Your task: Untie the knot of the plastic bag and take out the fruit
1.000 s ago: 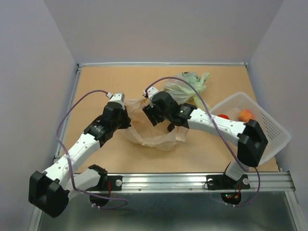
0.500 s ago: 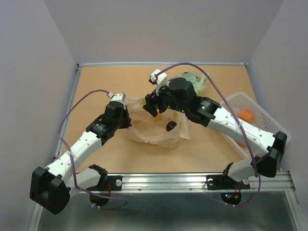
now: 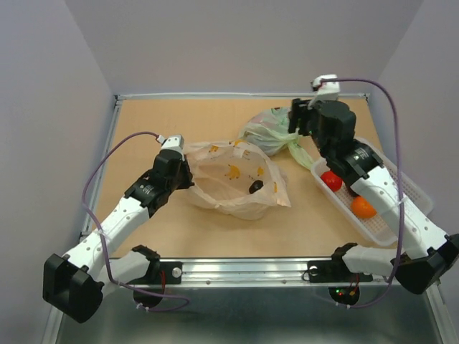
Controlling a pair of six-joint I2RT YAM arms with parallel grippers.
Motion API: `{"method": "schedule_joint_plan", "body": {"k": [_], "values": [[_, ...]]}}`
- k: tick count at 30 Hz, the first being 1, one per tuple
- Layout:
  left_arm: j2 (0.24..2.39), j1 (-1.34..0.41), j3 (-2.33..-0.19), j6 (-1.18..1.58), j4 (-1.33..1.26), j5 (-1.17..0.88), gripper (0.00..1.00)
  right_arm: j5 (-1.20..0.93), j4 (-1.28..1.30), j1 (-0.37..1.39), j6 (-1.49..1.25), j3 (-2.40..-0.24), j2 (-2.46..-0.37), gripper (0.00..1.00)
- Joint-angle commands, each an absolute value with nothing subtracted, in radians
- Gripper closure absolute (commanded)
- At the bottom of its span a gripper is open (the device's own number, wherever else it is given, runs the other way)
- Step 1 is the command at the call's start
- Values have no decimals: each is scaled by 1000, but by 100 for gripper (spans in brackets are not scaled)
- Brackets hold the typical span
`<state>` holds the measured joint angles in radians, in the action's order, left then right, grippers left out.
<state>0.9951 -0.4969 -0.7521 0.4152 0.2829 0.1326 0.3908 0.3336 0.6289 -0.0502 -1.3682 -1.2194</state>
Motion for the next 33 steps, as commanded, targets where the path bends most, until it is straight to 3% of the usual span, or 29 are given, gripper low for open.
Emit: {"method": "schedule_joint_plan", "body": {"k": [1,9,16,17,19,20,21,27,33], "values": [[966,-494,-804,394,288,149,100,587,313,444,-142,-1226,-1135,99],[957,-495,-807,387,302,144,100,502,313,77,-276,-976,-1101,98],[931,-494,-795,394,313,147,100,377,313,-80,-342,-911,-1195,81],[928,-495,-793,396,317,147,100,376,313,-80,-344,-916,-1206,53],[925,-495,-793,399,321,149,100,390,313,-80,-350,-922,-1209,28],[923,-495,-792,399,324,149,100,400,317,-80,-353,-926,-1210,9],[920,-495,-792,400,325,150,100,414,322,-80,-357,-940,-1209,0],[922,-494,-799,407,322,156,100,436,373,-80,-331,-1006,-1174,0],[960,-494,-833,379,314,175,100,117,399,-57,-232,-1098,-1124,0]]}}
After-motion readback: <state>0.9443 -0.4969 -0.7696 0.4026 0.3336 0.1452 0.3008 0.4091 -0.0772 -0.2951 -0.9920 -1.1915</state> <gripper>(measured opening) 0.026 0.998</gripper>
